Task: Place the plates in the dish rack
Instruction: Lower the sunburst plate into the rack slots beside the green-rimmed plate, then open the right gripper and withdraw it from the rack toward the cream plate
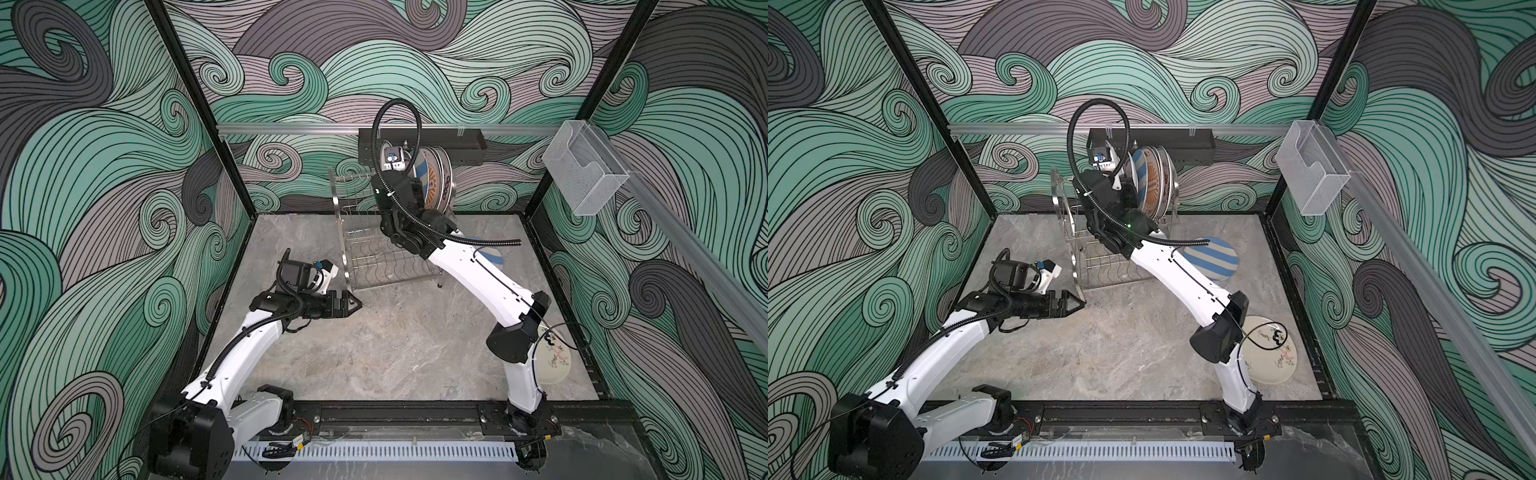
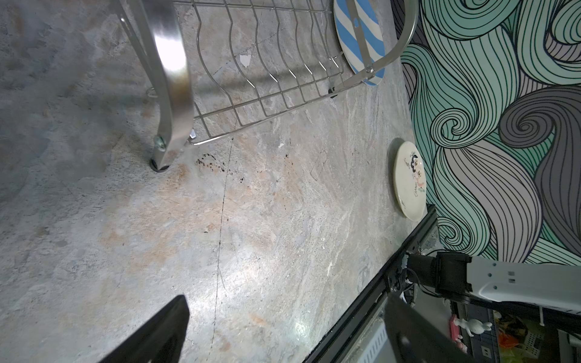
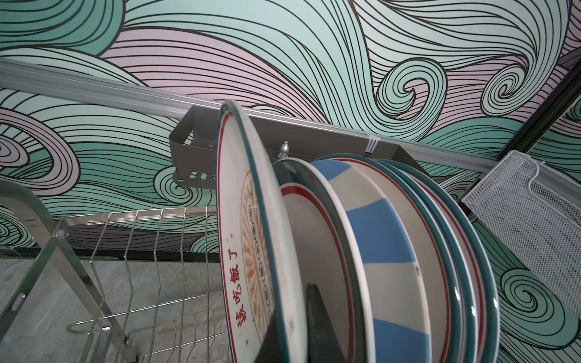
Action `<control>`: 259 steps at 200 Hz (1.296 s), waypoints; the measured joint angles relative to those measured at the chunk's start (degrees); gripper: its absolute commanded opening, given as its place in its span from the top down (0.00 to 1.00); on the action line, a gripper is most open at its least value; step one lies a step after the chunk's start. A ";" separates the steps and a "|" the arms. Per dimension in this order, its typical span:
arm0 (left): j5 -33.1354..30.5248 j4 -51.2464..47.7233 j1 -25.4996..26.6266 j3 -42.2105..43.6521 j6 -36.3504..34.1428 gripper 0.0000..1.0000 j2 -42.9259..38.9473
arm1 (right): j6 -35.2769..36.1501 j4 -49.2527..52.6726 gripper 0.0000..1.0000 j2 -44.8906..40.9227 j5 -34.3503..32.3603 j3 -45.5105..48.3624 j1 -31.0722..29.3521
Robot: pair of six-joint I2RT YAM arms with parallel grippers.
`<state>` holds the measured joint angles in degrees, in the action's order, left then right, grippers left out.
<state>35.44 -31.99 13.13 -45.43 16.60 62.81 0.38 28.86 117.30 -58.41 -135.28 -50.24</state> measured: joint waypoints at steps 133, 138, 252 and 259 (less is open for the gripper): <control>-0.02 -0.63 0.00 -0.55 -0.42 0.01 0.02 | -5.79 1.95 0.86 0.48 2.25 1.68 0.76; -0.02 -0.63 0.00 -0.52 -0.42 0.02 0.02 | -5.90 1.95 0.81 0.44 2.51 1.70 0.76; -0.04 -0.63 0.00 -0.55 -0.52 0.01 0.02 | -4.90 4.52 0.54 0.37 6.91 1.11 0.96; -0.04 -0.63 0.00 -0.55 -0.52 0.01 0.02 | -4.85 4.66 0.52 0.37 7.34 0.90 0.96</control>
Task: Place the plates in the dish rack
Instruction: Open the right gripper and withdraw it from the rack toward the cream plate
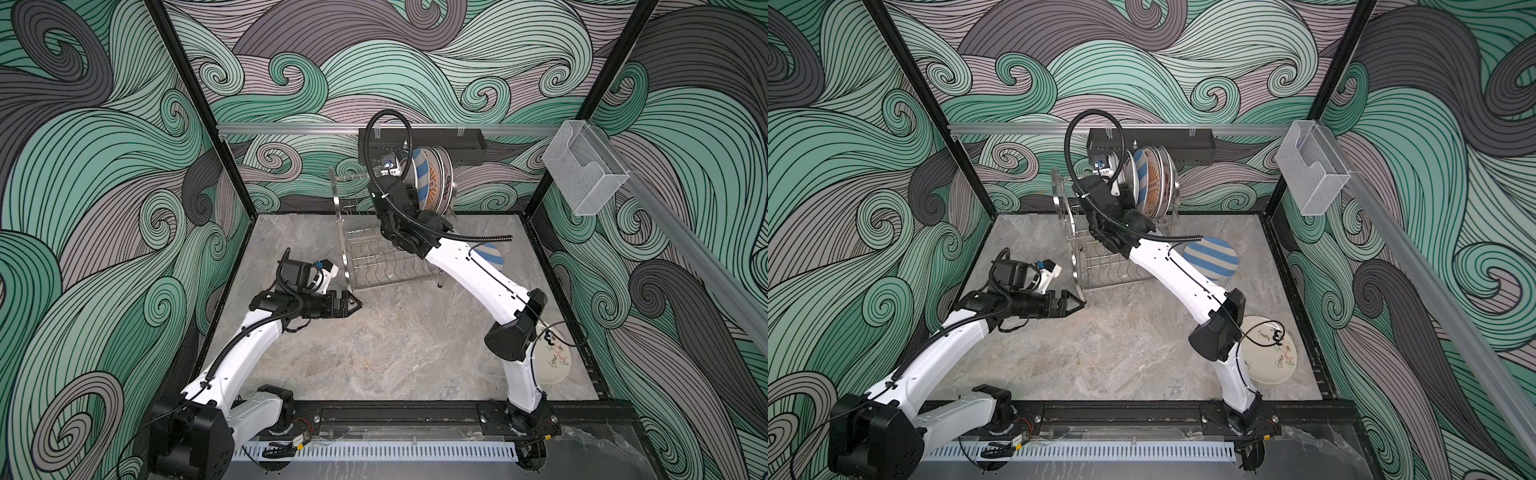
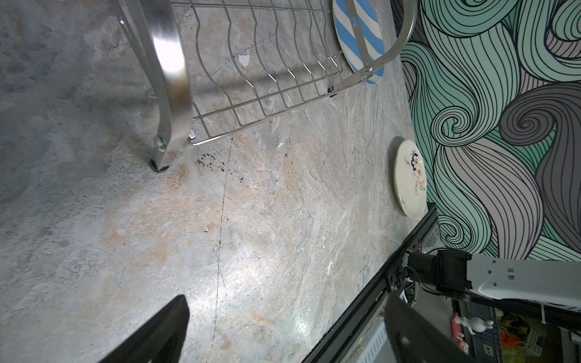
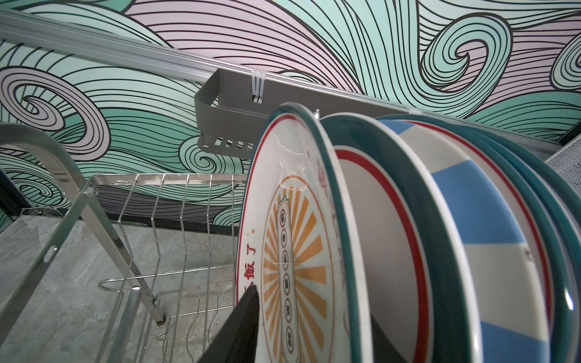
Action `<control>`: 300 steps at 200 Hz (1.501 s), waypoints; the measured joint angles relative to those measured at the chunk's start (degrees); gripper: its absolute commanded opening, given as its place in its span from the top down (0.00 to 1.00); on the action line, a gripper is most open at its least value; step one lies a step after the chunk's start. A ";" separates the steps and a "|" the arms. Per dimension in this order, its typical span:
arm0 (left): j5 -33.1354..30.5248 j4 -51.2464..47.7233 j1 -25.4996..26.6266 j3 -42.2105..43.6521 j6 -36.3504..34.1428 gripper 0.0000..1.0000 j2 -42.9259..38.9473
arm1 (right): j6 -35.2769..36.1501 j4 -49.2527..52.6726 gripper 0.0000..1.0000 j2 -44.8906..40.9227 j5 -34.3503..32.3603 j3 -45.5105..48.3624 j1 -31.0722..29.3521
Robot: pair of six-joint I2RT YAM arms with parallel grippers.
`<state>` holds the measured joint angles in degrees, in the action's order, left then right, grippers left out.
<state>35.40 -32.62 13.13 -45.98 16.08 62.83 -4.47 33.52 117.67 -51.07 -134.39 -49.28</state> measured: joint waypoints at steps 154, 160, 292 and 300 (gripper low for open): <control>-0.15 0.46 0.00 -0.09 -0.02 0.01 0.00 | 4.98 2.56 0.33 -24.33 8.55 17.70 2.95; -0.15 0.52 0.00 -0.09 -0.02 0.01 0.00 | 4.26 2.54 0.33 -26.56 9.29 20.61 3.87; 0.04 7.02 0.20 -0.09 2.32 0.02 -0.39 | -16.87 6.36 0.33 -65.79 18.58 78.99 22.97; -0.20 6.82 0.20 -0.09 2.32 0.01 -0.61 | -18.75 6.71 0.33 -67.91 20.13 81.83 24.68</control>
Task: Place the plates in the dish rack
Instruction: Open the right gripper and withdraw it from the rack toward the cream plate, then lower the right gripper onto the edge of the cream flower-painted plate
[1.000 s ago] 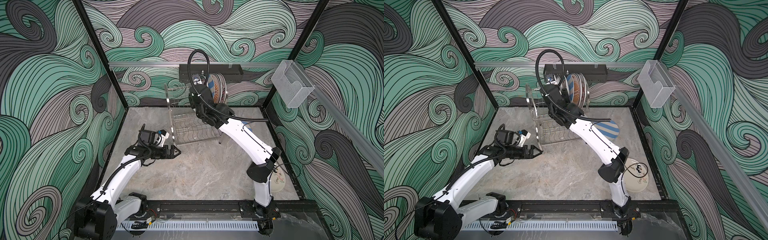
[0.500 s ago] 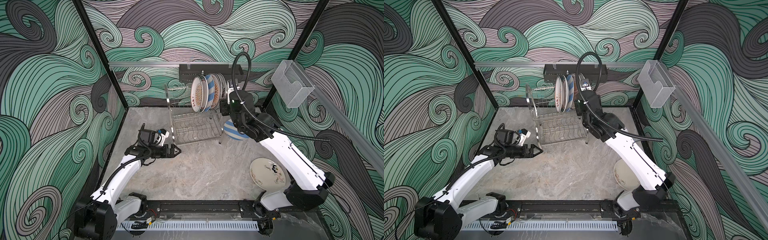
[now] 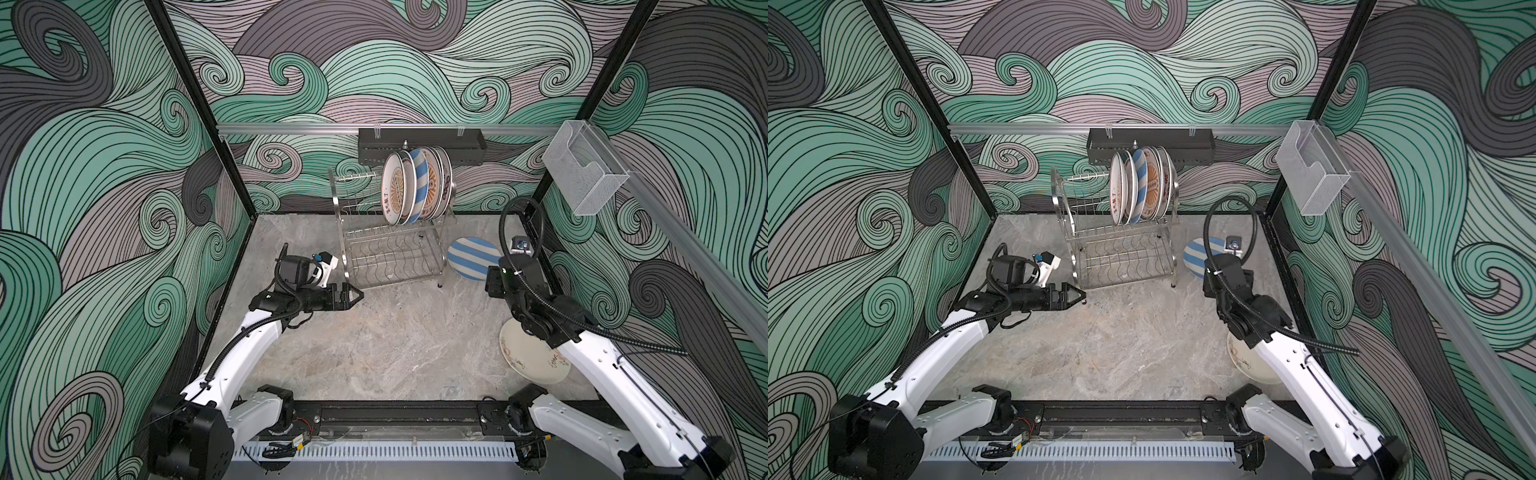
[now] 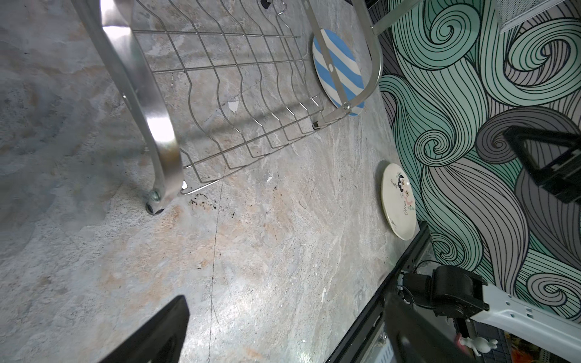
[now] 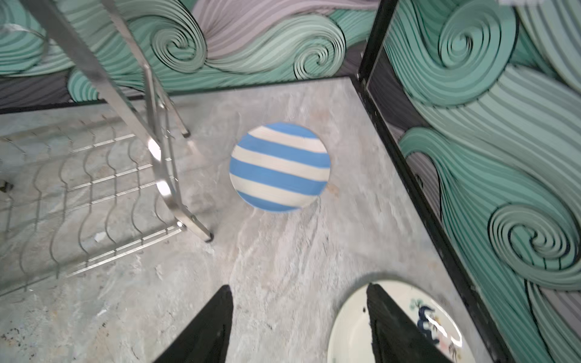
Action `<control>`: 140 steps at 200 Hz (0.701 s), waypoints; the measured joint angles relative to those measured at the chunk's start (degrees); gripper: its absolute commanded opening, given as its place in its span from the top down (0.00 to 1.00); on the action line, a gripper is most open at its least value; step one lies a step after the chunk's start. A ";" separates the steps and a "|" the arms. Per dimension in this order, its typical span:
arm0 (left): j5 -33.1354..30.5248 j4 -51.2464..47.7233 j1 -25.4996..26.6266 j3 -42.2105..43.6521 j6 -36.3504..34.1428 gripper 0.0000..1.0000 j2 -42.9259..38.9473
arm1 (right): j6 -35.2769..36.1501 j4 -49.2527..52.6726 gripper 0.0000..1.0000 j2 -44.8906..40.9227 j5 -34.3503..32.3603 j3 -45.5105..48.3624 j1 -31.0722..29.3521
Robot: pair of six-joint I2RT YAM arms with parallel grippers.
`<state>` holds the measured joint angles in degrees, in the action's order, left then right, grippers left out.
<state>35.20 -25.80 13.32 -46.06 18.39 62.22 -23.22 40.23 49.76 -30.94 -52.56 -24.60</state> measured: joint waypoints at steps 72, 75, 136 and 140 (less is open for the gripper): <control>-0.15 1.57 1.57 3.04 2.23 0.01 -1.70 | -11.52 0.33 0.31 -8.35 11.78 15.23 11.82; -0.17 1.57 1.60 3.19 2.36 0.01 -1.70 | -11.87 0.24 0.31 -8.46 11.98 15.69 12.07; -0.92 1.57 1.88 3.58 3.15 0.01 -2.47 | -17.92 -3.69 0.29 -5.20 17.77 22.84 15.96; -0.96 1.60 1.88 3.58 3.17 0.01 -2.49 | -18.03 -4.13 0.29 -4.52 18.14 23.12 16.26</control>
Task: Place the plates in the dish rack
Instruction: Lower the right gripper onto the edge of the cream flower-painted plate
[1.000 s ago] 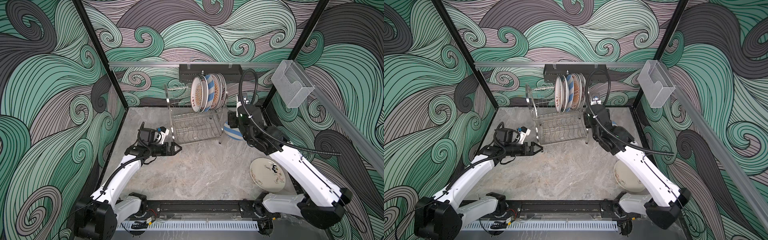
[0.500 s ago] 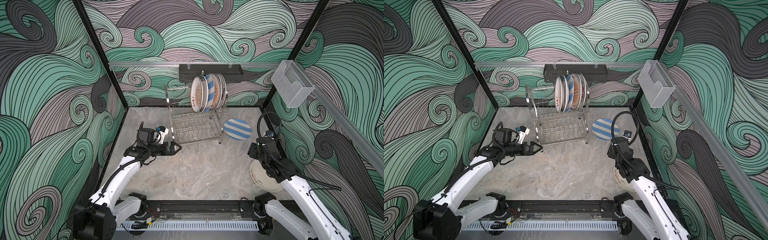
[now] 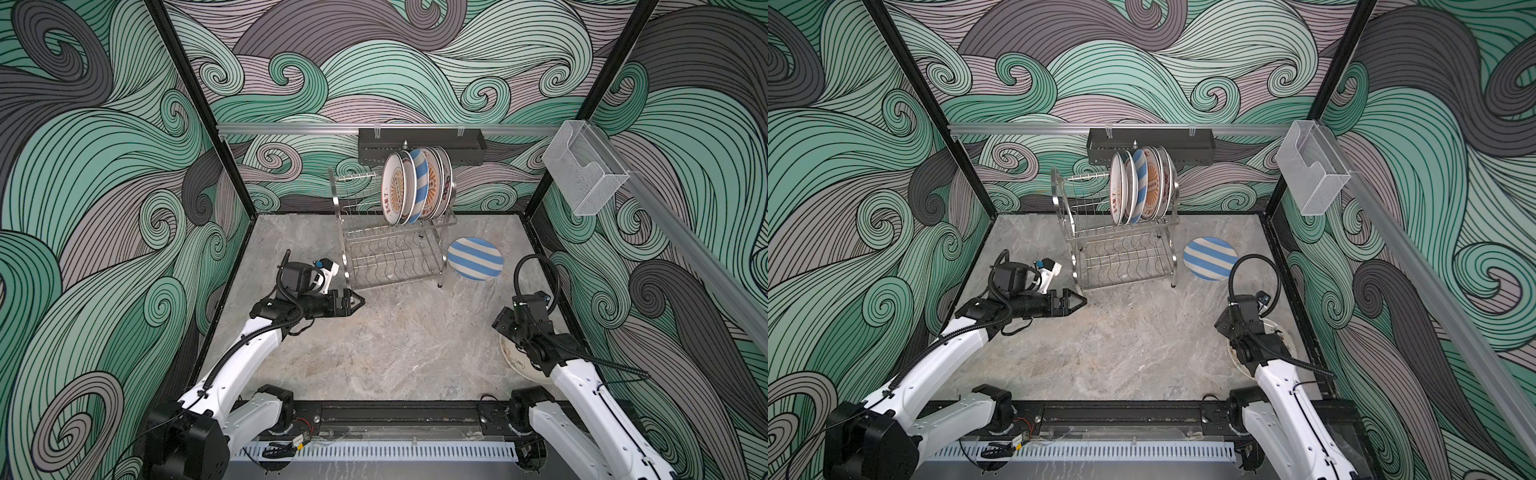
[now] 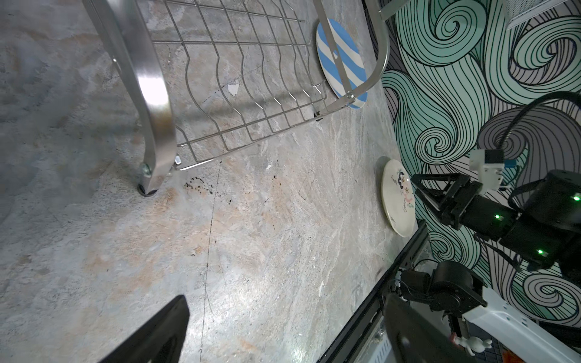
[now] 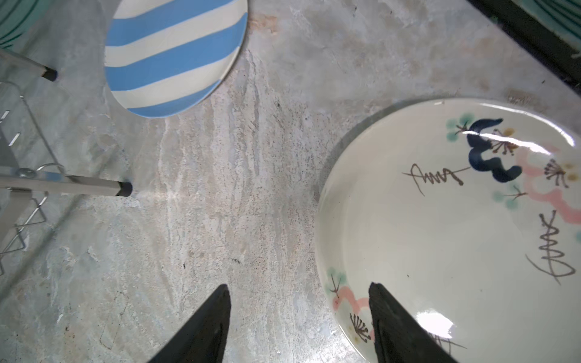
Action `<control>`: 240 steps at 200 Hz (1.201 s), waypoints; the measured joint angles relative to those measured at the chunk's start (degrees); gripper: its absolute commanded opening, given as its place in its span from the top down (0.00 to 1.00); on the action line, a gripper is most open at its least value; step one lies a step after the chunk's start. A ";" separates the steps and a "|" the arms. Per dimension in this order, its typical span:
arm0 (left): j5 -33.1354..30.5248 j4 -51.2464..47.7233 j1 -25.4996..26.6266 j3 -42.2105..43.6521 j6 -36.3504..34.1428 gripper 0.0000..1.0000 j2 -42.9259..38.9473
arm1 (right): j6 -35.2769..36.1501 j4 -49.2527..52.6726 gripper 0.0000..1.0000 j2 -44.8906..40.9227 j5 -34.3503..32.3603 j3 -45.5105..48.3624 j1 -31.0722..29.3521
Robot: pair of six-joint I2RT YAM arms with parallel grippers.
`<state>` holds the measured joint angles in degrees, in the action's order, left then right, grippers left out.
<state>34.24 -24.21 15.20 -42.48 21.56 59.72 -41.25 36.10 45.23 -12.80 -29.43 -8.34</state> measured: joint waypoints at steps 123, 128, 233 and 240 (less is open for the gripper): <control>-1.88 -1.03 0.00 -0.04 0.50 0.01 1.36 | 4.70 -3.39 0.20 19.93 6.84 -2.54 5.09; -2.03 -1.11 0.00 -0.04 0.50 0.02 1.36 | 5.01 -3.37 0.20 20.70 6.93 -2.99 5.11; -2.93 -1.66 0.00 -0.04 0.46 0.01 1.36 | 8.33 -4.61 0.16 24.11 8.72 -4.52 5.66; -2.95 -1.66 0.00 -0.04 0.46 0.01 1.36 | 8.33 -4.63 0.16 23.85 8.70 -4.52 5.73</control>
<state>31.29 -25.87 15.20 -42.52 22.02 61.08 -32.93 31.46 69.08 -4.10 -33.95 -2.61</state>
